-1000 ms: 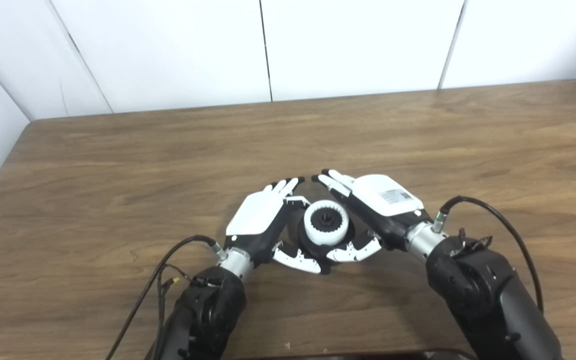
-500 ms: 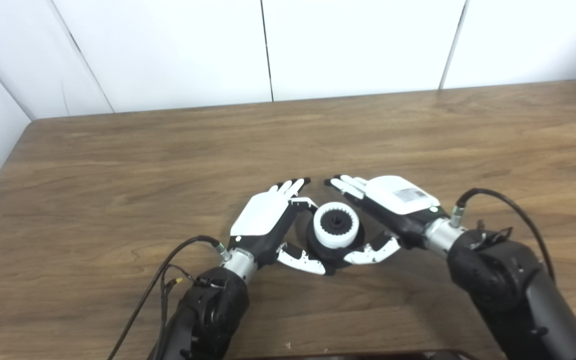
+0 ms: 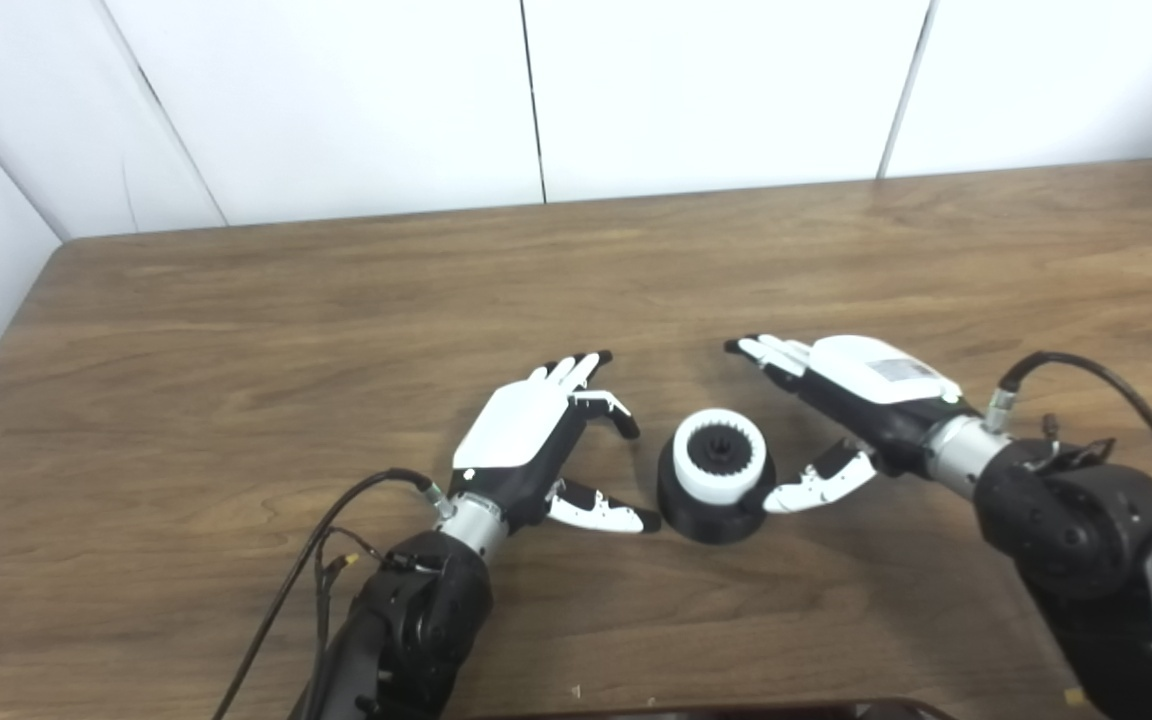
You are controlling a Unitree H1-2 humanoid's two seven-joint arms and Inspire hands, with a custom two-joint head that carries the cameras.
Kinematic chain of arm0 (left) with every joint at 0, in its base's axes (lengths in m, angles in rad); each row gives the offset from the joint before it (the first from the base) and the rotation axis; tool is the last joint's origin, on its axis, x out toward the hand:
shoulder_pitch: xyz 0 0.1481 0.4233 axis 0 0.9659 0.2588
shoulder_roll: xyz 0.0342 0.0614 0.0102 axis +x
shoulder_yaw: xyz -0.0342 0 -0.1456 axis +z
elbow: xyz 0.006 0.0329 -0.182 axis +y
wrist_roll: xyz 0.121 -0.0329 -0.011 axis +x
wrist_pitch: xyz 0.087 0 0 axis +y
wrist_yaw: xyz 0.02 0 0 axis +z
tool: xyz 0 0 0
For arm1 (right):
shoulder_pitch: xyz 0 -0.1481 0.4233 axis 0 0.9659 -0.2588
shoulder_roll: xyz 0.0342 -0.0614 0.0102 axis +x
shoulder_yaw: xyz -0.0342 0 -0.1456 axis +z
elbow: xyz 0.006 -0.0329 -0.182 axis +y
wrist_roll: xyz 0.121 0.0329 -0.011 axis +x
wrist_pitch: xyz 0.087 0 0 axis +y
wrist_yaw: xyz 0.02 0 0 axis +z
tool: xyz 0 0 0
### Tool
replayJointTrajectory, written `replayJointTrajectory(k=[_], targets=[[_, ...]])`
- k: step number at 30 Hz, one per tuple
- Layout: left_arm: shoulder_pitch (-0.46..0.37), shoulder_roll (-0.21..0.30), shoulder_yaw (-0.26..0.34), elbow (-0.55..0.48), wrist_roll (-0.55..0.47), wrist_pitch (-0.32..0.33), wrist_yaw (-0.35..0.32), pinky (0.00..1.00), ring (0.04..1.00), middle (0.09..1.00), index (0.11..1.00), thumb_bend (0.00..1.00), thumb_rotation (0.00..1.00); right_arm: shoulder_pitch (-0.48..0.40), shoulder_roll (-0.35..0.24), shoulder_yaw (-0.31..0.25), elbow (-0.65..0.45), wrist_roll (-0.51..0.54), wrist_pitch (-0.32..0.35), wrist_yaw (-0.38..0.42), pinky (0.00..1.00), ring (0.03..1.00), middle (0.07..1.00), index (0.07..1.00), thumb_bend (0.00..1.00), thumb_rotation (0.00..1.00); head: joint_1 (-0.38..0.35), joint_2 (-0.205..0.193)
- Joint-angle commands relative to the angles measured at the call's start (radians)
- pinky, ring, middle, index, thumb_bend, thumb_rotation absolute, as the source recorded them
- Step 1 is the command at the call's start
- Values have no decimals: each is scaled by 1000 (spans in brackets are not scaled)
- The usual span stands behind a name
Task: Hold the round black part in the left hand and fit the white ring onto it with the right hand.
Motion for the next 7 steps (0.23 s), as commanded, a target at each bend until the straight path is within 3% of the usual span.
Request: replayJointTrajectory(k=[1, 7], targets=[[-29, 1, 12, -27, 2, -11, 22, 1000, 1000, 1000, 615, 965, 379, -7, -33, -14, -21, 17, 9, 13, 871, 982, 1000, 1000, 1000, 424, -2, 2], [-32, 2, 18, -24, -3, -14, 23, 1000, 1000, 1000, 616, 964, 377, 9, -64, -35, -9, 55, 18, -2, 858, 974, 1000, 1000, 1000, 413, -8, 4]])
